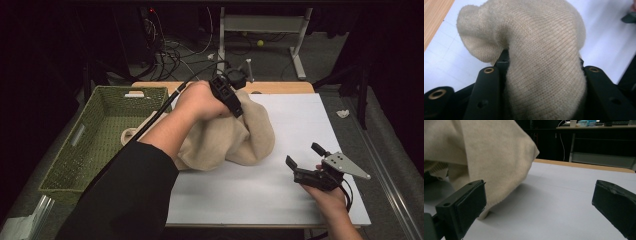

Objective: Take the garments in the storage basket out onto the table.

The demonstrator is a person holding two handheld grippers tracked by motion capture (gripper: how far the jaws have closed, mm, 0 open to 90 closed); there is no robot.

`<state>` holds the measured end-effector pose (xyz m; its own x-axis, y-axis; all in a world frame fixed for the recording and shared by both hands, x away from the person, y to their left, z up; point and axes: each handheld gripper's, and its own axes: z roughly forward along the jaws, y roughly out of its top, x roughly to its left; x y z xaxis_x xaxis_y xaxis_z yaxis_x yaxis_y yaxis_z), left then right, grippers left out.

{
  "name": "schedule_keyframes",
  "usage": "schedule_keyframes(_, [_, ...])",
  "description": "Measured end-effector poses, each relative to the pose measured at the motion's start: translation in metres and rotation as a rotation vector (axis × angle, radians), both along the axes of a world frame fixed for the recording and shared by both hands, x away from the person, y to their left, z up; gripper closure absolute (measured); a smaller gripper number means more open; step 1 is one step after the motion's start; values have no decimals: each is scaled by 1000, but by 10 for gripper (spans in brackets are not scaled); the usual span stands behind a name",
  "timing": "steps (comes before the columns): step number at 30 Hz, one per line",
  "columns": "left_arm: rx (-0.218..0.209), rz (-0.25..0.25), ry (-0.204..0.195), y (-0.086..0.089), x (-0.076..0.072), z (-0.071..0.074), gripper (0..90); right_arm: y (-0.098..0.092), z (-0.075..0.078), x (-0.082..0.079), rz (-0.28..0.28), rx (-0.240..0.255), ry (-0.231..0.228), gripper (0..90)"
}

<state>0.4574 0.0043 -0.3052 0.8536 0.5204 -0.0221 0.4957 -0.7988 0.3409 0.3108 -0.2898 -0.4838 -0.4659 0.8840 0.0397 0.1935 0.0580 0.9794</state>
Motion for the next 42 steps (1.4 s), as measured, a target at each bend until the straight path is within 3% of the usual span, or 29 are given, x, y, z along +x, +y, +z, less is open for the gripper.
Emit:
schedule_keyframes(9, [-61,56,-53,18,-2,-48,511,1,-1,0,1,-3,7,0])
schedule_keyframes(14, [-95,81,-56,27,-4,-67,504,3,-1,0,4,-8,6,0])
schedule_keyframes(21, [-222,163,-126,40,-10,-91,494,3,-2,1,11,-6,10,0])
schedule_keyframes(26, [-251,165,-162,36,-17,-103,493,4,-2,1,13,-6,11,0])
schedule_keyframes(31, [-322,177,-212,32,-24,-113,492,5,-2,1,16,-8,10,0])
schedule_keyframes(37, [-423,216,-240,32,-29,-131,489,5,-2,2,21,-11,13,0])
schedule_keyframes(42, [-481,237,-247,28,-31,-145,488,6,-3,2,25,-15,15,0])
